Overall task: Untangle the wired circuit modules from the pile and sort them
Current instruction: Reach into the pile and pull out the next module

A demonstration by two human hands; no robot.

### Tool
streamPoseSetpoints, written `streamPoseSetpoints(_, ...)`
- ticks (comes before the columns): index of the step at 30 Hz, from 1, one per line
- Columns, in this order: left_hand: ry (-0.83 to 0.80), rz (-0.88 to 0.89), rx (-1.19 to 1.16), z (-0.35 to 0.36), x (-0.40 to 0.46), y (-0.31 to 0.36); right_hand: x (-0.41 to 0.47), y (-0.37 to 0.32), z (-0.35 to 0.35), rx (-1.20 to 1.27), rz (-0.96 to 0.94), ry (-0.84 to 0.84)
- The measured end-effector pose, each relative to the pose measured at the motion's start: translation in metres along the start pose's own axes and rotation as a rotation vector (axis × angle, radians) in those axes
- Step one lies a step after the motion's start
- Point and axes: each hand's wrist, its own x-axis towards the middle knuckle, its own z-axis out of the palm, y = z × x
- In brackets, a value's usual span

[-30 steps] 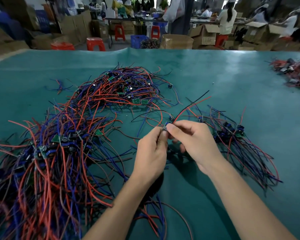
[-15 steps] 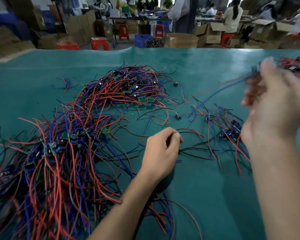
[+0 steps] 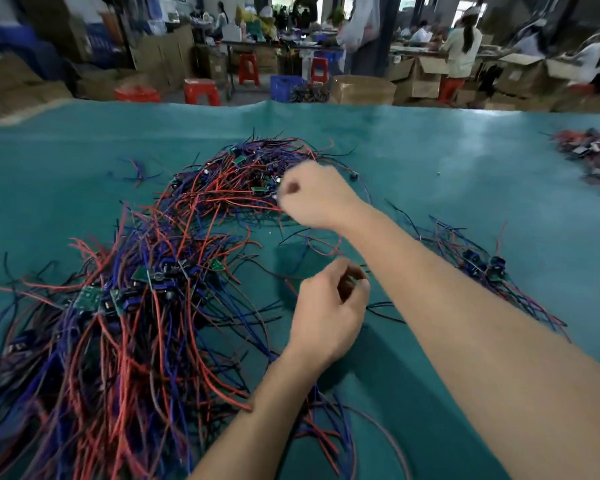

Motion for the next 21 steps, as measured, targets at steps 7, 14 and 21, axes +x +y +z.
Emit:
streamPoseSetpoints(7,0.027,0.014,0.017,0.002,0.000,-0.003,-0.020,0.106,0.021,-0.086,0.289,0.064)
streamPoseSetpoints(14,0.019,-0.012,-0.024,0.002,0.001,-0.005,-0.040,0.122,-0.004,0.616,0.316,0.475)
streamPoseSetpoints(21,0.043,-0.029,-0.111,0.003,0.000,-0.005,-0.103,0.102,0.003,1.186,0.242,0.314)
